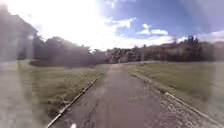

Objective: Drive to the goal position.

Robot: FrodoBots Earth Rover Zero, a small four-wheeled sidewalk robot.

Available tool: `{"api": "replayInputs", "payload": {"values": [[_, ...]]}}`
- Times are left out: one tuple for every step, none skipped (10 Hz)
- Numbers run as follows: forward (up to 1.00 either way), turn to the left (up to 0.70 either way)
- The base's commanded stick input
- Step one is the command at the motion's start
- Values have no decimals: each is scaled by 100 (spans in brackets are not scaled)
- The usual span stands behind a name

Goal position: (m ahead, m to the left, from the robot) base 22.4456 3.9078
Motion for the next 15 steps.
{"api": "replayInputs", "payload": {"values": [[100, 0], [100, 0], [100, 0], [100, 0], [100, 0], [100, 6], [100, 11], [100, 16], [100, 21], [100, 0], [100, 0], [100, 0], [100, 0], [100, 0], [100, 0]]}}
